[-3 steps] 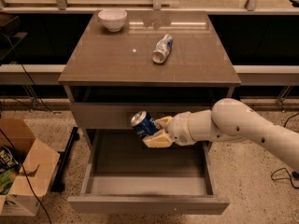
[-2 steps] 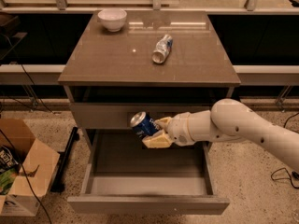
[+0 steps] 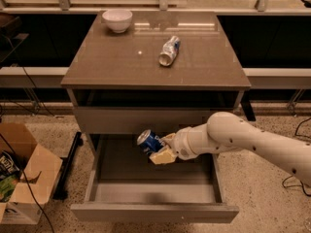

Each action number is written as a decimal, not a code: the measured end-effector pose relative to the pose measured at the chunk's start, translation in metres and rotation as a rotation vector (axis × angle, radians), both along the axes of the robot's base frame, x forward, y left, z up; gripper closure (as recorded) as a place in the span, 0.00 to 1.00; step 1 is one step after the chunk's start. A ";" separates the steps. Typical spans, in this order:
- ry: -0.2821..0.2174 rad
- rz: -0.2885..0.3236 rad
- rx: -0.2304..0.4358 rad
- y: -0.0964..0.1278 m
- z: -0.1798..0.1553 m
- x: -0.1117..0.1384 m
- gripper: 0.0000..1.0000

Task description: Place pepsi can into middle drawer

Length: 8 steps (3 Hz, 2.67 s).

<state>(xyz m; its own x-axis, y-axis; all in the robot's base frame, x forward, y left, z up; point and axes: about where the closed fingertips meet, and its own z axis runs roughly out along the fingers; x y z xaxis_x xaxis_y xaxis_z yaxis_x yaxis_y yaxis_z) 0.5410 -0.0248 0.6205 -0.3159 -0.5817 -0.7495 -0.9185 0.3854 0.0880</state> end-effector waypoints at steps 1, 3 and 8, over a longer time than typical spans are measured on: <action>0.088 -0.024 -0.048 -0.009 -0.069 -0.001 1.00; 0.181 -0.052 -0.102 -0.016 -0.152 -0.002 1.00; 0.299 -0.138 -0.284 -0.034 -0.232 -0.023 0.06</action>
Offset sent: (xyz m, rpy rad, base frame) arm -0.0013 -0.0237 -0.1609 -0.0713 0.1944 -0.0778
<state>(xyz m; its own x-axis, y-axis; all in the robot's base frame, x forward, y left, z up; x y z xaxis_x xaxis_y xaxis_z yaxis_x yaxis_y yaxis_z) 0.5178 -0.0584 0.3887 -0.5841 -0.6884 -0.4299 -0.8068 0.5504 0.2148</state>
